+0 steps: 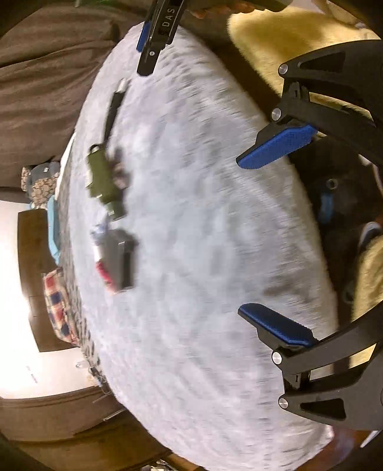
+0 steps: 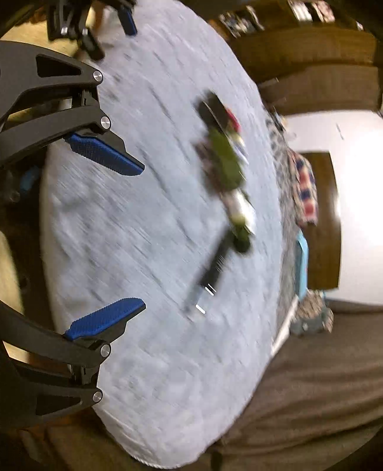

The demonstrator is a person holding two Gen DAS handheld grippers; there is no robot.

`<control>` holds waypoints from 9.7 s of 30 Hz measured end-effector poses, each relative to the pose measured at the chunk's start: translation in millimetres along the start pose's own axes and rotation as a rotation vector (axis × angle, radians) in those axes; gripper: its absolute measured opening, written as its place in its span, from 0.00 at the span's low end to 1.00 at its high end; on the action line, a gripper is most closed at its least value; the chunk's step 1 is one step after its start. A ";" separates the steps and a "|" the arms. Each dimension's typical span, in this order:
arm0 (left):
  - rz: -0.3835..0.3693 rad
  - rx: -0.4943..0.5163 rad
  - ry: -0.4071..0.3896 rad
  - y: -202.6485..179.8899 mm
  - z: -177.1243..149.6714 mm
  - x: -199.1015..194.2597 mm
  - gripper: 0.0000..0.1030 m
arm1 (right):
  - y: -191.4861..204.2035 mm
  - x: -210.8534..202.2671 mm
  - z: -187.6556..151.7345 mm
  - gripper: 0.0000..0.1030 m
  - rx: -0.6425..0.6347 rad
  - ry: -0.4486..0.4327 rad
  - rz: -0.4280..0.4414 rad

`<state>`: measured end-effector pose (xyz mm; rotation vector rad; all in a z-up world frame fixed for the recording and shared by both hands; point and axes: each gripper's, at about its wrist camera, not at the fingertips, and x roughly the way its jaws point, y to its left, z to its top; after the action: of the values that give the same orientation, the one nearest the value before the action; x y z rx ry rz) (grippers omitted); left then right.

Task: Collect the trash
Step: 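Grasp the black square box with the left tool while the right tool grasps the black eye cream tube, then lower the box and tube below the bed edge and open both tools, then grasp the olive-green bottle with the right tool while the left tool grasps the pipe-cleaner toy, then lower the bottle and toy below the bed edge and open both tools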

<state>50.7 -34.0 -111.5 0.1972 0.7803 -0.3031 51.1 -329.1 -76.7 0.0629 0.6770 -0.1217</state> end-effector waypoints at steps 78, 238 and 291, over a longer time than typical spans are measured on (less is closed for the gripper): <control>-0.132 -0.074 0.249 -7.9 -117.7 25.7 0.68 | 138.7 3.3 -169.5 0.26 -0.132 0.445 0.405; -0.140 -0.097 0.310 -15.2 -139.4 15.4 0.26 | 112.7 -18.8 -160.2 0.53 -0.058 0.345 0.320; -0.011 -0.060 0.044 18.7 -6.1 6.1 0.89 | 65.7 0.5 -13.7 0.88 0.023 0.092 0.262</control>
<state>57.1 -15.9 -118.9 0.1432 0.8329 -0.2860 51.6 -262.7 -86.4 0.1788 0.7537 0.1259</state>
